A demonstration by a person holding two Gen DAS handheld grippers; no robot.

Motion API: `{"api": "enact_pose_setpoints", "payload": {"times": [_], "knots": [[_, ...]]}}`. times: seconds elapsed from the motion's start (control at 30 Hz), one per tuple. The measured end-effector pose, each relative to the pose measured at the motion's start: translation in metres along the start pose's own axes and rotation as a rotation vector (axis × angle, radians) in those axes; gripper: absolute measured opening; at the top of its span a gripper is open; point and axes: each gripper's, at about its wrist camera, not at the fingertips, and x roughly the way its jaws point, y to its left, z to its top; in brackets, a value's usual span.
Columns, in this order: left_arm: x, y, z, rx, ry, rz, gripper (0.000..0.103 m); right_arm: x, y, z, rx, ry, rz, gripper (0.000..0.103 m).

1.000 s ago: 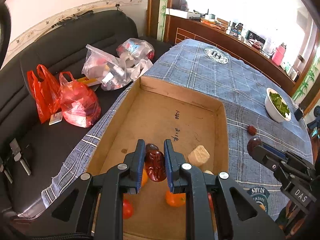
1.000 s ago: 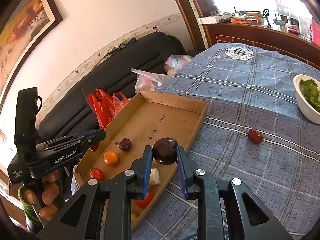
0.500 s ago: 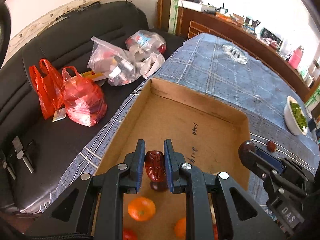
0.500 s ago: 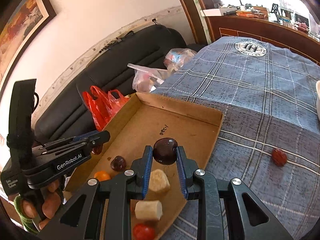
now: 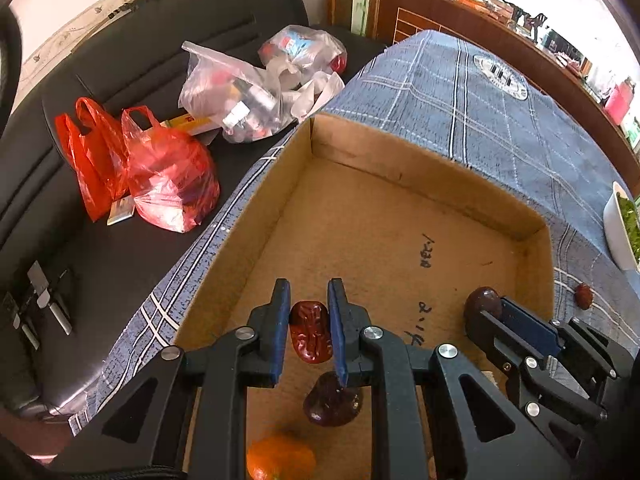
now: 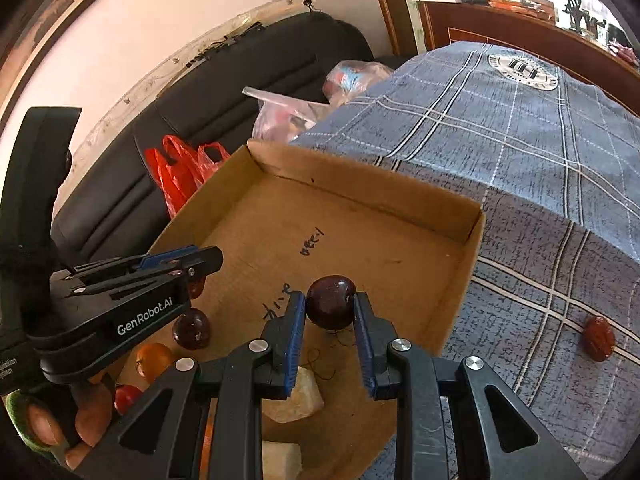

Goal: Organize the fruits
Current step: 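Lower the dark plum into the tray and open the right gripper while the left releases the jujube, then withdraw both grippers from the tray toward the remaining jujube and brown fruit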

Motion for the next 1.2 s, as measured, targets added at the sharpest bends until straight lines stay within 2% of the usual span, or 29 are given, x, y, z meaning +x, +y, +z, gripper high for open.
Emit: {"api": "enact_pose_setpoints", "payload": {"times": [0.23, 0.3, 0.33, 0.37, 0.5, 0.57, 0.73, 0.93, 1.2], "knots": [[0.005, -0.001, 0.0, -0.001, 0.005, 0.01, 0.019, 0.004, 0.003, 0.001, -0.017, 0.005, -0.014, 0.027], [0.006, -0.001, 0.001, -0.005, 0.006, 0.028, 0.028, 0.004, 0.003, 0.001, -0.014, 0.002, -0.018, 0.027], [0.005, 0.001, 0.001, -0.008, 0.008, 0.034, 0.036, 0.004, 0.003, 0.001, -0.014, 0.002, -0.021, 0.028], [0.005, 0.002, 0.0, -0.013, 0.013, 0.03, 0.038, 0.004, 0.003, 0.001, -0.015, 0.003, -0.023, 0.029], [0.0, 0.004, -0.002, -0.018, 0.01, 0.033, 0.038, -0.001, 0.006, 0.0, -0.022, -0.009, -0.018, 0.048], [-0.007, 0.003, -0.004, -0.013, 0.002, 0.038, 0.038, -0.008, 0.008, 0.0, -0.031, -0.027, -0.022, 0.051], [-0.029, 0.0, -0.013, -0.005, -0.032, 0.046, 0.038, -0.028, 0.01, -0.001, -0.042, -0.056, -0.016, 0.052], [-0.063, 0.002, -0.031, -0.019, -0.088, 0.009, 0.038, -0.063, 0.004, -0.013, -0.023, -0.102, -0.004, 0.052], [-0.089, -0.012, -0.052, -0.002, -0.107, -0.038, 0.038, -0.108, -0.009, -0.033, 0.017, -0.159, -0.005, 0.056]]}}
